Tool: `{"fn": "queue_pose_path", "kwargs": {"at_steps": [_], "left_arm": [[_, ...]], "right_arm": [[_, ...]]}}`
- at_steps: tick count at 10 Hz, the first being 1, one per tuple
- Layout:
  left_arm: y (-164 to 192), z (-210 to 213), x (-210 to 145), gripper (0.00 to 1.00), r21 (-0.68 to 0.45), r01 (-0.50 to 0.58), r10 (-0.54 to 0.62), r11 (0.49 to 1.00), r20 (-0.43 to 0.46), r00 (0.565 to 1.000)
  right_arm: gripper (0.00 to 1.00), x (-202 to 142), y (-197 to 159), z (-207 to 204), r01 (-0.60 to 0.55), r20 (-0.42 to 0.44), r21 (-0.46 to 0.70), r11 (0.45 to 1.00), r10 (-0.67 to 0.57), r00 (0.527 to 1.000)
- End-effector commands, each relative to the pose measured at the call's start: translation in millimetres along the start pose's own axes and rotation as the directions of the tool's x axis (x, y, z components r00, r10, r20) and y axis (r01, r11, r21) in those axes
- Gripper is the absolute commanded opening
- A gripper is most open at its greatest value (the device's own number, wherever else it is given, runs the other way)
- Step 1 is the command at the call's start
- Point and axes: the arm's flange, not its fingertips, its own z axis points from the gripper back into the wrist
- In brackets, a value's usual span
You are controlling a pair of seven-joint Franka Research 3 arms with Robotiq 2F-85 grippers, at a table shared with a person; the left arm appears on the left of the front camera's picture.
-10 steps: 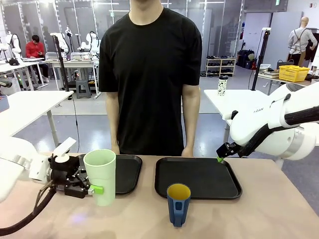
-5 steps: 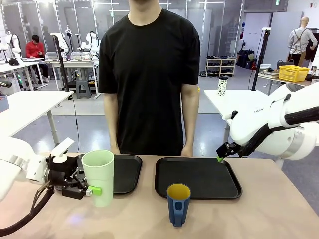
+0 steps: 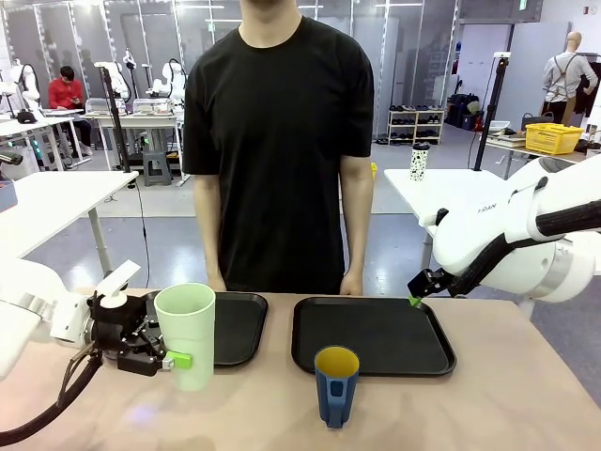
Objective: Sort and store the cups by type.
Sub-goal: Pick up the Reusable plastic cup, then place the picked Reusable plastic cup into the Flat Tray indicated by the person.
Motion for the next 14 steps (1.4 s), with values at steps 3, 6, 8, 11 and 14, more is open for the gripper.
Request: {"fn": "queue_pose_path", "kwargs": {"at_steps": [3, 6, 8, 11, 14], "left_arm": [[3.2, -2.0, 1.4, 0.55, 0.003, 0.009, -0.009, 1.000, 0.008, 1.000], [3.2, -2.0, 1.4, 0.55, 0.003, 0.009, -0.009, 1.000, 0.008, 1.000], [3.2, -2.0, 1.4, 0.55, 0.003, 0.009, -0.009, 1.000, 0.008, 1.000], [3.2, -2.0, 1.4, 0.55, 0.003, 0.009, -0.009, 1.000, 0.008, 1.000], [3.2, -2.0, 1.4, 0.55, 0.003, 0.009, -0.009, 1.000, 0.008, 1.000]], "right_arm": [[1.00, -2.4, -2.5, 0.8, 0.003, 0.002, 0.012, 1.000, -0.003, 1.000], [1.00, -2.4, -2.5, 0.8, 0.003, 0.002, 0.012, 1.000, -0.003, 1.000], [1.00, -2.4, -2.5, 0.8, 0.003, 0.002, 0.012, 1.000, -0.003, 1.000], [1.00, -2.4, -2.5, 0.8, 0.003, 0.002, 0.012, 1.000, -0.003, 1.000], [1.00, -2.4, -2.5, 0.8, 0.003, 0.002, 0.012, 1.000, -0.003, 1.000]]}}
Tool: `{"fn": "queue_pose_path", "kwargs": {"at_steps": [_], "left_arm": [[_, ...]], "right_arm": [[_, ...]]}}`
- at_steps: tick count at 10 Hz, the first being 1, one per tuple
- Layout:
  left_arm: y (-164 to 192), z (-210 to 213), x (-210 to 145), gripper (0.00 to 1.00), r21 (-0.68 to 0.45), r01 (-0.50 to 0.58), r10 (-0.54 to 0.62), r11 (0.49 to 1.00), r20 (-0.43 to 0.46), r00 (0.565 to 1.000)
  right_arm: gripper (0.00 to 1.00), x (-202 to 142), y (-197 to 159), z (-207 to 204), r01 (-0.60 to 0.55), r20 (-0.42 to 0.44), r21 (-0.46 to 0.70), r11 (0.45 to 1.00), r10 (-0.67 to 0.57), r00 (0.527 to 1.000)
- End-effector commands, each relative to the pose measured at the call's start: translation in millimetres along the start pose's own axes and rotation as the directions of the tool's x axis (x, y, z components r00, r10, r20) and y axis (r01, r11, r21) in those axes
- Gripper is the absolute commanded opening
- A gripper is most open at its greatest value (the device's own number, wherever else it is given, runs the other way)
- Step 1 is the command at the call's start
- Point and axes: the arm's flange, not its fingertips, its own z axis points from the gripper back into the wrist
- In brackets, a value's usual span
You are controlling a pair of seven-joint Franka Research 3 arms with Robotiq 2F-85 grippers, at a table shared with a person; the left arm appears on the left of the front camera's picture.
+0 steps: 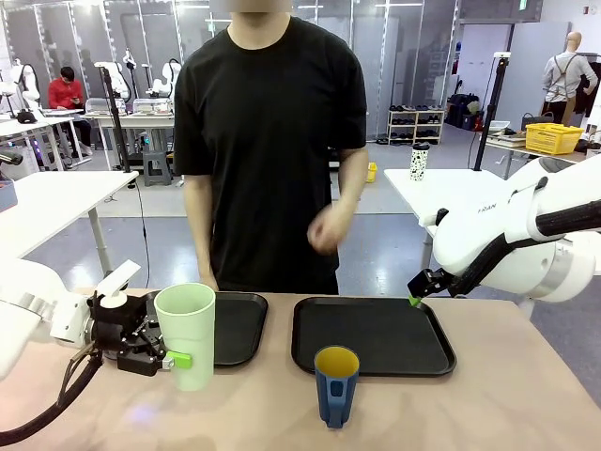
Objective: Sort and store the cups by type.
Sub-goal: Place the picked Reusable plastic cup into the Flat Tray indicated by the person.
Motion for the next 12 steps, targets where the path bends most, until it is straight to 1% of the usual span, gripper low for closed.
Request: {"fn": "queue_pose_path", "kwargs": {"at_steps": [1, 12], "left_arm": [[3.2, -2.0, 1.4, 0.55, 0.003, 0.008, -0.008, 1.000, 0.008, 1.000], [3.2, -2.0, 1.4, 0.55, 0.003, 0.008, -0.008, 1.000, 0.008, 1.000]], "right_arm": [[1.00, -2.4, -2.5, 0.8, 0.003, 0.002, 0.012, 1.000, -0.003, 1.000], [1.00, -2.4, -2.5, 0.8, 0.003, 0.002, 0.012, 1.000, -0.003, 1.000]]}}
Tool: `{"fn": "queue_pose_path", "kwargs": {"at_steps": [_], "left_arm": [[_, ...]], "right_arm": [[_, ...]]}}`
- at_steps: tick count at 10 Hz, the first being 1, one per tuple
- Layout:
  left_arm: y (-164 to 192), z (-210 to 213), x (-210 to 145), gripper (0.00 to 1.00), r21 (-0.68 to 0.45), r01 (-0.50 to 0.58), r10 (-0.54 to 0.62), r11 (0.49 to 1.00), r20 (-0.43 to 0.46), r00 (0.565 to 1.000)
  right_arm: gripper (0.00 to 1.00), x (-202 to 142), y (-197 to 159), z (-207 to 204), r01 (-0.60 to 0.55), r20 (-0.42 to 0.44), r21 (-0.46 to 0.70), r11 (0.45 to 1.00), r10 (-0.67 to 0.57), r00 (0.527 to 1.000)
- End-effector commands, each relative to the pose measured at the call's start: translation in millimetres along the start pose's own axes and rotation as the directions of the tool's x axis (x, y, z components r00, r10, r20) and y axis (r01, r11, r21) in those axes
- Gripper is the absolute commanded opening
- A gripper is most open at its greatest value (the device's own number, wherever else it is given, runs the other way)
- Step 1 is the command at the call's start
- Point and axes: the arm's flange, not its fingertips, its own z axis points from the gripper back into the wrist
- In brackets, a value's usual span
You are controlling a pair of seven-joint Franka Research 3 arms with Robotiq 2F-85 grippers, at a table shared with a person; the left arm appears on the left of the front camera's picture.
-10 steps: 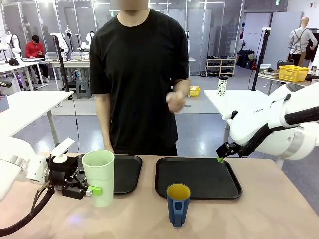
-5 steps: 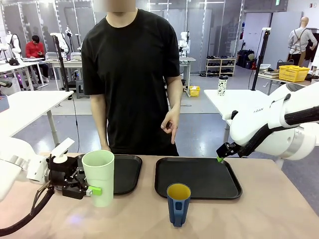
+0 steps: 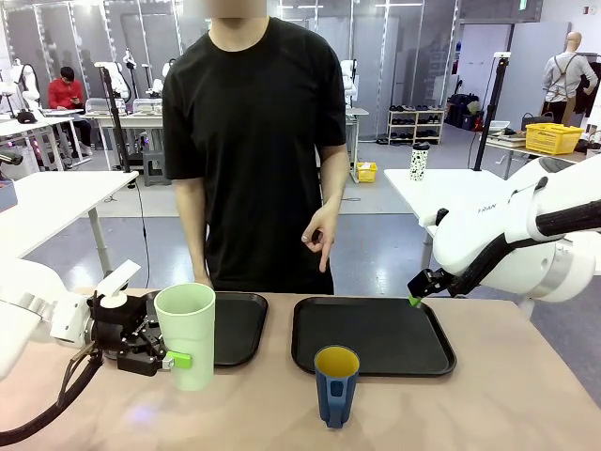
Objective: Sort and store the cups by type.
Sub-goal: Place the picked Reusable plastic cup into the Flat Tray indicated by the person.
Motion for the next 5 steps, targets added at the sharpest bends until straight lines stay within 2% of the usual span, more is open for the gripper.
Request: {"fn": "queue_pose_path", "kwargs": {"at_steps": [1, 2, 5], "left_arm": [[3, -2, 1, 0.55, 0.003, 0.008, -0.008, 1.000, 0.008, 1.000], [0, 0, 0, 0.85, 0.000, 0.000, 0.000, 1.000, 0.000, 1.000], [42, -21, 5, 0.85, 0.021, 0.018, -0.018, 1.000, 0.018, 1.000]], "right_arm": [[1.00, -2, -2, 1, 0.003, 0.002, 0.012, 1.000, -0.003, 1.000], [1.00, -2, -2, 1, 0.003, 0.002, 0.012, 1.000, -0.003, 1.000], [1.00, -2, -2, 1, 0.003, 0.002, 0.012, 1.000, -0.003, 1.000]]}}
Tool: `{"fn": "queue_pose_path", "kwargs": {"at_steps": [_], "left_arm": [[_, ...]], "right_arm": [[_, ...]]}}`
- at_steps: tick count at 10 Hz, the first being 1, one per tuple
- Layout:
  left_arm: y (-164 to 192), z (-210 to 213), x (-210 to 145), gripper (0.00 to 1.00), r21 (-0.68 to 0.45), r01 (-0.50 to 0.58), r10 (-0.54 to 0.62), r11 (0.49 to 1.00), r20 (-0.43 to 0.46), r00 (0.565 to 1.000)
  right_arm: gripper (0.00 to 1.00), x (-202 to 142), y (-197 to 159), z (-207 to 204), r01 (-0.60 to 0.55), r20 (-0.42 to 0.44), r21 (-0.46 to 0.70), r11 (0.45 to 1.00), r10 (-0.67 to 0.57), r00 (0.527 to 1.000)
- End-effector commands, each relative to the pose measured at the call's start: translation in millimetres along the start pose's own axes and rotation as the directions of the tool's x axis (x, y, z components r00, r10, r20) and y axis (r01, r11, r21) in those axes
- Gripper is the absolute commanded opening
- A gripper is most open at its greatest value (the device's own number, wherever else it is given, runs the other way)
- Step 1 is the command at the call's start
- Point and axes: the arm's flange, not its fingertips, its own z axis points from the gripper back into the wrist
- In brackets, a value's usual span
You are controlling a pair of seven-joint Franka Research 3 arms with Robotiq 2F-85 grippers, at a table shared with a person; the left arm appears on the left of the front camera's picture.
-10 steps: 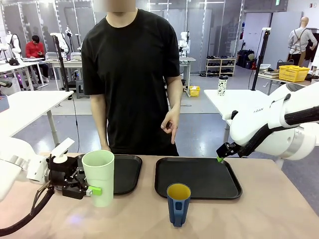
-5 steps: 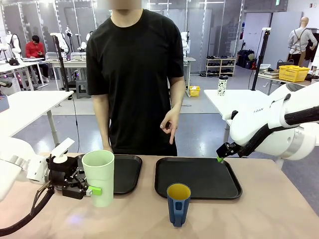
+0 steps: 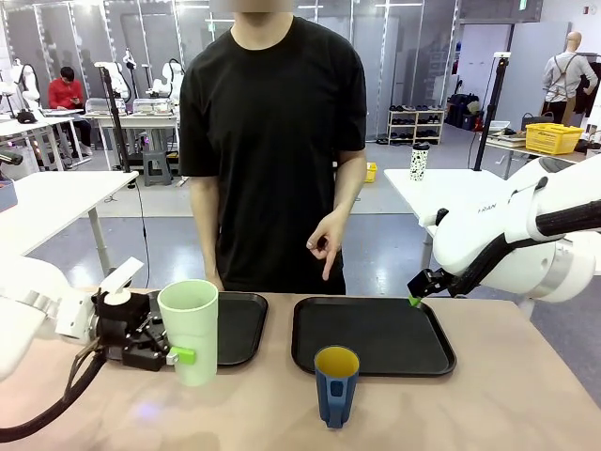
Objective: Sort and store the cups by type.
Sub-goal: Place the picked Reusable plastic cup into the Flat Tray indicated by the person.
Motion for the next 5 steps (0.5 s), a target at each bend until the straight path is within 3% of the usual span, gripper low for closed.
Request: {"fn": "queue_pose_path", "kwargs": {"at_steps": [1, 5], "left_arm": [[42, -24, 3, 0.85, 0.020, 0.004, -0.004, 1.000, 0.007, 1.000], [110, -75, 8, 0.85, 0.026, 0.021, -0.022, 0.999, 0.042, 0.999]], "right_arm": [[1.00, -2, -3, 1, 0.003, 0.002, 0.012, 1.000, -0.003, 1.000], [1.00, -2, -3, 1, 0.003, 0.002, 0.012, 1.000, -0.003, 1.000]]}}
